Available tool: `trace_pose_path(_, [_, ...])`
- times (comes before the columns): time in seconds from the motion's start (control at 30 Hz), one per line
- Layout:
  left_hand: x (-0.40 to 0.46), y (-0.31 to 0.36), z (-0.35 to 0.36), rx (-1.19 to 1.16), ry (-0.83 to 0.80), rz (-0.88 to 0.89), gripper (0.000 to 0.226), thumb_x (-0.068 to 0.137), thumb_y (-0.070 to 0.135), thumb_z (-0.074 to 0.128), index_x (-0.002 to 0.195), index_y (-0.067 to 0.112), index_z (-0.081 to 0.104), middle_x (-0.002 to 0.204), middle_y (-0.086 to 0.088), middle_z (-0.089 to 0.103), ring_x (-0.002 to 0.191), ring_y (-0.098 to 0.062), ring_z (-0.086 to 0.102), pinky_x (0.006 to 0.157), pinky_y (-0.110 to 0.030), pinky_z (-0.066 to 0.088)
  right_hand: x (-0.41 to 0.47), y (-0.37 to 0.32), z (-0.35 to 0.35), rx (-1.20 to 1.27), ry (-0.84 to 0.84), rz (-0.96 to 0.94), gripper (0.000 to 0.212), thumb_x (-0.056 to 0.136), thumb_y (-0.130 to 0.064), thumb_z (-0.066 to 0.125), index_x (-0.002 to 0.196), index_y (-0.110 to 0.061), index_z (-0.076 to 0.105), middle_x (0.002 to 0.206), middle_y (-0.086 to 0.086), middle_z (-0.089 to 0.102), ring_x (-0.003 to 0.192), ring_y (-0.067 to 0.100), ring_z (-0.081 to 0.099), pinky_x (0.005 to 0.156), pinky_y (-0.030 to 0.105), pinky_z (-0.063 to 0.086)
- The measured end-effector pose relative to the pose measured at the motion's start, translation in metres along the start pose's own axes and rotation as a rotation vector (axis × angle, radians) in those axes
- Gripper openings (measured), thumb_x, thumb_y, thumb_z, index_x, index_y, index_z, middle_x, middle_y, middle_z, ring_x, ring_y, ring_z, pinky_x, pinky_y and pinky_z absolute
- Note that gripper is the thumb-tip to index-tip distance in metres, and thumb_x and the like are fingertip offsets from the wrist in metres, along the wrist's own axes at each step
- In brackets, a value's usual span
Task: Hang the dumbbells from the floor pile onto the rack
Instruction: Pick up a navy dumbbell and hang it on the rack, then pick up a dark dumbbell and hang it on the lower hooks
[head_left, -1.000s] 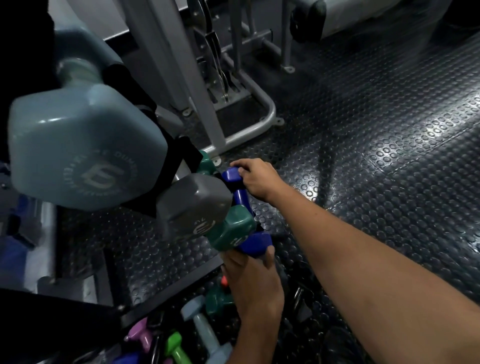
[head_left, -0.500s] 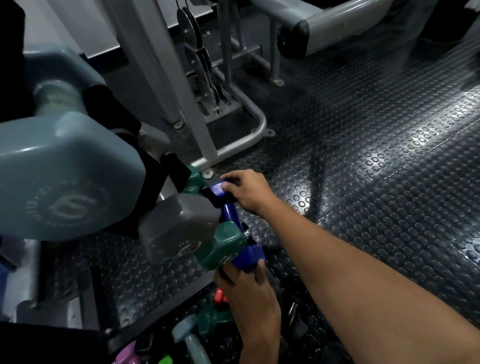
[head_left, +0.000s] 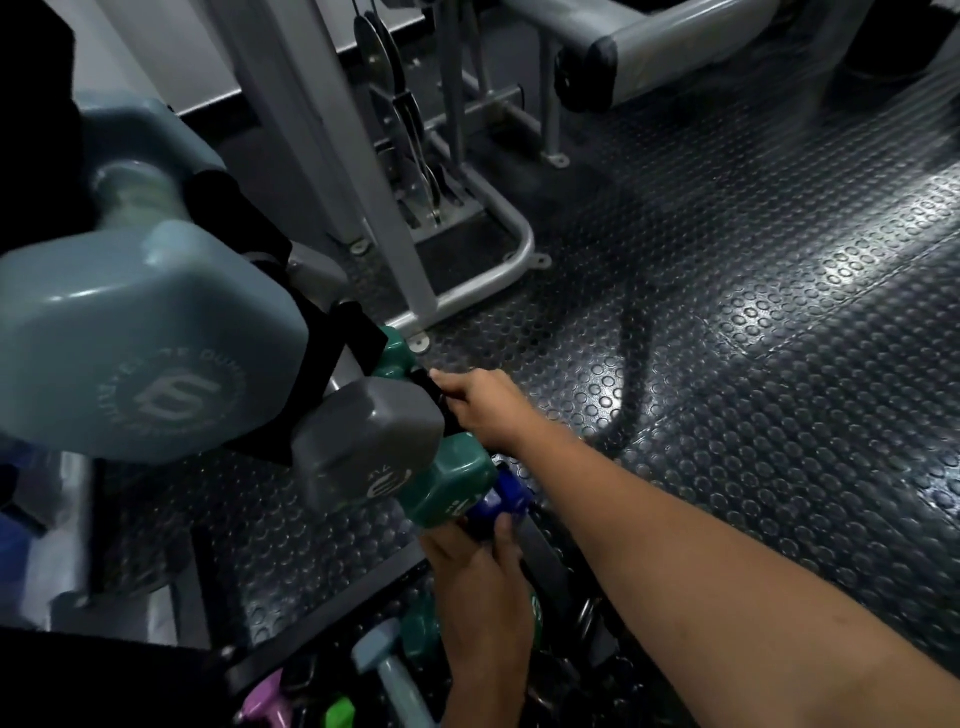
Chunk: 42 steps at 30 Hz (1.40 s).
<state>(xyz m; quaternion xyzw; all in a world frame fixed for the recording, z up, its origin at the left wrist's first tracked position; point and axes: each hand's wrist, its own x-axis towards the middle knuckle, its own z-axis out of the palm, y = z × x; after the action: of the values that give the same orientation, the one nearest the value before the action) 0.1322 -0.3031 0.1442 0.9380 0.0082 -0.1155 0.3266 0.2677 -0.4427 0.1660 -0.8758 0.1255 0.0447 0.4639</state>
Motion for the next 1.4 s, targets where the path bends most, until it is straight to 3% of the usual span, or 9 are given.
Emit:
trace_pose_path(0.13, [0.000,-0.014,-0.020,0.207,-0.038,0.123,0.074,0.102,0.054,0.049,0.152,0.011,0.017,0.159,-0.020,0.034,0.130,-0.036,0.057,0.099,-0.042,0.055,-0.013,-0.007,-0.011,-0.059,-0.011,-0.005,0.047,0.105,-0.013,0.057,0.148,-0.033,0.059,0.146,-0.001,0.064,0.129,0.019,0.063,0.113,0.030,0.047])
trace_pose_path(0.23, [-0.002,-0.032,-0.025,0.445,-0.040,0.260,0.072,0.102,0.065,0.024,0.146,0.008,0.030,0.146,-0.025,0.050,0.125,-0.039,0.060,0.098,-0.048,0.056,-0.033,-0.004,-0.029,-0.121,-0.013,0.053,0.054,0.103,-0.006,0.056,0.151,-0.032,0.056,0.138,0.007,0.069,0.098,0.019,0.071,0.082,0.027,0.056])
trace_pose_path(0.47, [-0.035,-0.075,-0.048,0.741,-0.229,0.304,0.070,0.099,0.058,0.008,0.147,0.022,0.046,0.146,-0.016,0.042,0.125,-0.039,0.052,0.110,-0.058,0.038,-0.118,0.014,-0.037,-0.114,0.049,0.191,0.043,0.109,-0.011,0.048,0.150,-0.023,0.055,0.120,0.008,0.071,0.053,0.007,0.051,0.038,0.012,0.036])
trace_pose_path(0.7, [-0.086,-0.107,-0.097,0.621,-0.214,0.220,0.059,0.105,0.061,0.033,0.143,0.015,0.037,0.153,-0.015,0.040,0.141,-0.036,0.045,0.119,-0.063,0.030,-0.213,0.016,0.001,-0.078,0.171,0.362,0.044,0.108,-0.010,0.052,0.152,-0.017,0.054,0.134,0.004,0.070,0.062,0.004,0.057,0.045,0.011,0.039])
trace_pose_path(0.87, [-0.111,-0.114,-0.136,0.613,-0.251,0.376,0.053,0.105,0.058,0.031,0.135,0.015,0.040,0.139,-0.009,0.043,0.121,-0.033,0.056,0.107,-0.052,0.044,-0.289,0.002,0.043,-0.089,0.101,0.433,0.041,0.108,-0.014,0.054,0.149,-0.015,0.056,0.131,0.010,0.070,0.076,0.012,0.061,0.055,0.005,0.044])
trace_pose_path(0.97, [-0.125,-0.116,-0.164,0.662,-0.310,0.471,0.058,0.107,0.057,0.038,0.141,0.012,0.038,0.139,-0.010,0.040,0.113,-0.035,0.059,0.098,-0.050,0.048,-0.330,-0.005,0.062,-0.095,0.025,0.422,0.044,0.106,-0.021,0.057,0.150,-0.017,0.056,0.135,0.011,0.068,0.094,0.021,0.065,0.083,0.026,0.052])
trace_pose_path(1.2, [-0.173,-0.135,-0.208,0.746,-0.311,0.554,0.061,0.105,0.059,0.029,0.144,0.014,0.042,0.139,-0.010,0.039,0.115,-0.034,0.057,0.091,-0.053,0.048,-0.387,-0.031,0.080,-0.166,-0.048,0.349,0.047,0.104,-0.023,0.059,0.151,-0.018,0.053,0.142,0.012,0.062,0.115,0.027,0.065,0.091,0.030,0.051])
trace_pose_path(1.3, [-0.198,-0.153,-0.214,0.685,-0.203,0.567,0.047,0.103,0.047,0.056,0.137,0.015,0.051,0.126,-0.006,0.039,0.100,-0.034,0.061,0.081,-0.053,0.055,-0.398,-0.047,0.084,-0.238,-0.125,0.235,0.049,0.104,-0.024,0.061,0.151,-0.013,0.053,0.144,0.013,0.061,0.127,0.029,0.060,0.102,0.033,0.050])
trace_pose_path(1.4, [-0.217,-0.158,-0.215,0.604,-0.262,0.465,0.054,0.103,0.046,0.055,0.142,0.013,0.038,0.133,-0.011,0.044,0.106,-0.035,0.061,0.086,-0.048,0.054,-0.406,-0.063,0.085,-0.262,-0.143,0.189,0.050,0.105,-0.025,0.061,0.153,-0.013,0.051,0.142,0.012,0.062,0.115,0.028,0.065,0.089,0.028,0.050])
